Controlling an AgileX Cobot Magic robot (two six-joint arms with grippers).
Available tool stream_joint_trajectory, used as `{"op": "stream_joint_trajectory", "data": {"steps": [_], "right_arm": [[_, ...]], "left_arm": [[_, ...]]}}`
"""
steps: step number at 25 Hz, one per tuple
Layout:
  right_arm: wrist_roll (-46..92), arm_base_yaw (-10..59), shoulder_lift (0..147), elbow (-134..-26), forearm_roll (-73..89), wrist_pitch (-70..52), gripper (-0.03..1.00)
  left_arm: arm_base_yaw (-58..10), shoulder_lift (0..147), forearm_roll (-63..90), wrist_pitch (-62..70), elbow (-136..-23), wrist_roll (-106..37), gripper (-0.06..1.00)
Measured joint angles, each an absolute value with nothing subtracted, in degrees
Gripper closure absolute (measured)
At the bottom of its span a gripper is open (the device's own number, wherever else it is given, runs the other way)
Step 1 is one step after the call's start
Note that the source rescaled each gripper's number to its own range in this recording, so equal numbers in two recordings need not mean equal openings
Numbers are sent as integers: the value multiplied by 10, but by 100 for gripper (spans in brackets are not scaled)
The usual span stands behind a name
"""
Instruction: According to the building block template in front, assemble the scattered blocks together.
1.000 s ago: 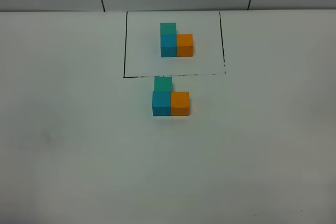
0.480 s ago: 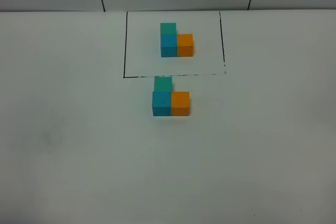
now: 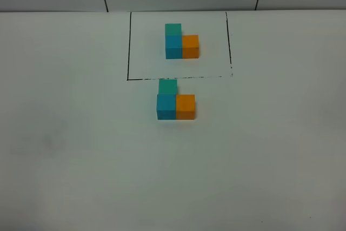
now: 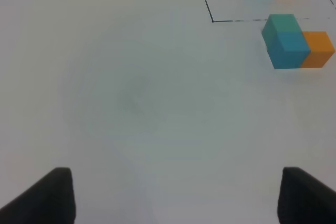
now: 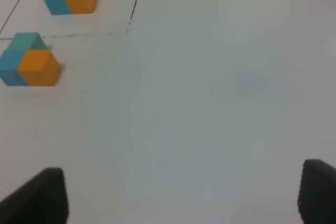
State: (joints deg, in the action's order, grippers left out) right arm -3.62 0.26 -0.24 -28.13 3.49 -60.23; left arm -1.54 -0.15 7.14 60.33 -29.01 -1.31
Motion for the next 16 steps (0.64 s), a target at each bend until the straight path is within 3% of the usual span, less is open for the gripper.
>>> {"op": "stream_joint_trajectory", "data": {"steps": [16], "right_arm": [[-37, 3, -2, -281, 37, -602, 19]], "left_arm": [[-15, -1, 71, 603, -290, -13, 30]]}}
